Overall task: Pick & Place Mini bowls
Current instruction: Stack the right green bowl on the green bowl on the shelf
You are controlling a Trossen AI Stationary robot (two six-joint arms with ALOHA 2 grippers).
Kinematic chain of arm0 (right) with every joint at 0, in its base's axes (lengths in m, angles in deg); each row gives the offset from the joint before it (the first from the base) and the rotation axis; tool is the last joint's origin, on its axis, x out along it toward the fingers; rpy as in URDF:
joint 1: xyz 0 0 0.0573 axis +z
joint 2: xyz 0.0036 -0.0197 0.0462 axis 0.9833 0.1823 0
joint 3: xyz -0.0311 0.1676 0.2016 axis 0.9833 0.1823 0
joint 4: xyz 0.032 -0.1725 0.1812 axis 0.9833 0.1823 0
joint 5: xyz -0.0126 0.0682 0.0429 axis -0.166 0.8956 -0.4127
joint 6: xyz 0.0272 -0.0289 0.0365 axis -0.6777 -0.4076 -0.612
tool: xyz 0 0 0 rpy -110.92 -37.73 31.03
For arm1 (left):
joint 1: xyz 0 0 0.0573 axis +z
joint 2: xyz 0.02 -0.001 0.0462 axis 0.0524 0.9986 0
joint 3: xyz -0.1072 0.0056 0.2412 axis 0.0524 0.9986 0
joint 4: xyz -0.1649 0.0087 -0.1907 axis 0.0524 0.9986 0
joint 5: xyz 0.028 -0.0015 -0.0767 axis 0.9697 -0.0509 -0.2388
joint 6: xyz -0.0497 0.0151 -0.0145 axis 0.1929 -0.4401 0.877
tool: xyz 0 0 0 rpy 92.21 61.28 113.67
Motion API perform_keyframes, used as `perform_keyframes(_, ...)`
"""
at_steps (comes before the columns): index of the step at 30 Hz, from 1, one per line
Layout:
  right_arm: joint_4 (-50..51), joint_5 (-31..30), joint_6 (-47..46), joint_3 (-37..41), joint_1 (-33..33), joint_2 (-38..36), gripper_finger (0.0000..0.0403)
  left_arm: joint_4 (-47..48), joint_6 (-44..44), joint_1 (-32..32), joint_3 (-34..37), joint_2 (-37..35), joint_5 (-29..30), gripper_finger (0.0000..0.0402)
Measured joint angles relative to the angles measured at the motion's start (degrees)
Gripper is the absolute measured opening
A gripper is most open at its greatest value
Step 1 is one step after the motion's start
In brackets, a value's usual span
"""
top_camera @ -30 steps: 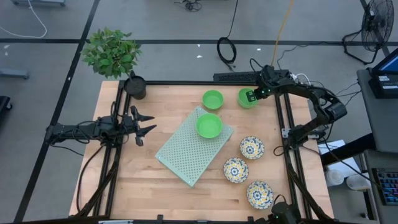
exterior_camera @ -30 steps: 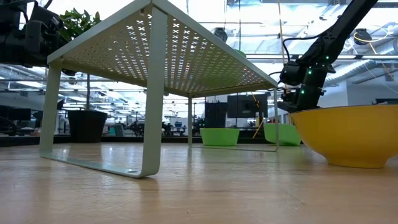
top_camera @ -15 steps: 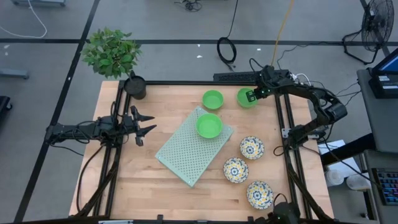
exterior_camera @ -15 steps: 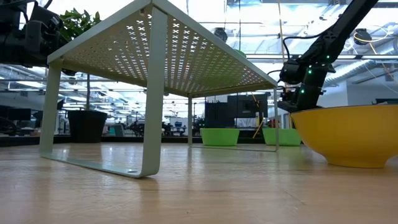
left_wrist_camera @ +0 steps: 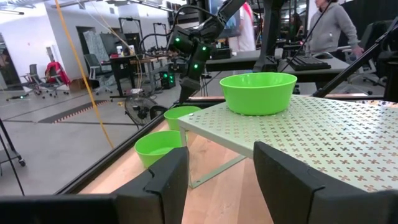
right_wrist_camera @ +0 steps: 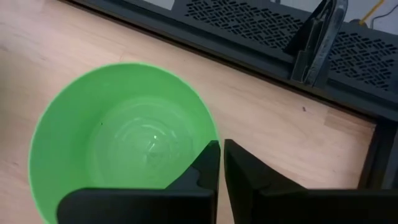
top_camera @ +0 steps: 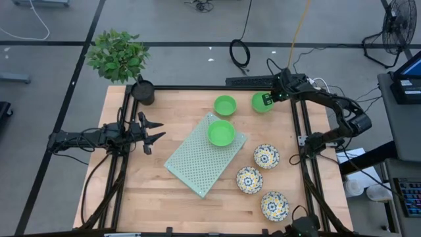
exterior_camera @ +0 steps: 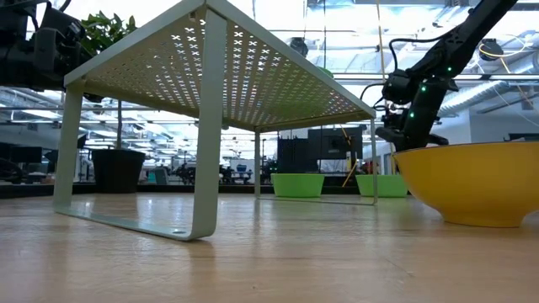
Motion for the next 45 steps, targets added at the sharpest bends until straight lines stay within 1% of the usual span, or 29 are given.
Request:
perform_keyframes(4, 0.75, 0.00, -0.04, 0.00, 0.00, 0.00, 0.0001, -0.02, 0.00, 0.00, 0.00, 0.00, 0.00, 0.0182)
perform_keyframes(7, 0.86, -0.03, 0.50, -0.02, 0.00, 0.00, 0.0011, 0.00, 0.00, 0.00, 0.00, 0.00, 0.00, 0.0182)
perform_keyframes(10, 1.51, 0.10, 0.98, -0.04, 0.00, 0.00, 0.0043, 0.00, 0.00, 0.00, 0.00, 0.00, 0.00, 0.0182)
perform_keyframes(14, 2.17, 0.07, 0.65, 0.06, 0.00, -0.01, 0.0106, -0.02, 0.00, 0.00, 0.00, 0.00, 0.00, 0.0182)
perform_keyframes(18, 0.55, 0.01, 0.34, 2.22, 0.00, -0.06, 0.0162, -0.02, 0.00, 0.00, 0.00, 0.00, 0.00, 0.0182)
perform_keyframes(20, -0.90, 0.00, 0.32, 3.29, 0.00, -0.04, 0.0180, -0.01, 0.00, 0.00, 0.01, 0.00, 0.00, 0.0182)
perform_keyframes(23, -2.57, 0.02, 0.17, 4.81, 0.00, -0.04, 0.0193, -0.01, 0.00, 0.00, 0.00, 0.00, 0.00, 0.0182)
perform_keyframes(26, -3.17, -0.01, 0.15, 5.25, 0.00, -0.04, 0.0194, 0.00, 0.00, 0.00, 0.00, 0.00, 0.00, 0.0182)
perform_keyframes(28, -3.29, 0.03, 0.15, 5.25, 0.00, -0.04, 0.0188, -0.01, 0.00, 0.00, 0.00, 0.00, 0.00, 0.0182)
perform_keyframes(40, -2.92, 0.04, -1.16, 5.25, 0.00, -0.04, 0.0104, -0.01, 0.00, 0.00, 0.02, 0.00, 0.00, 0.0182)
perform_keyframes(45, -2.85, 0.03, -1.57, 5.25, 0.00, -0.04, 0.0086, -0.01, 0.00, 0.00, 0.01, 0.00, 0.00, 0.0182)
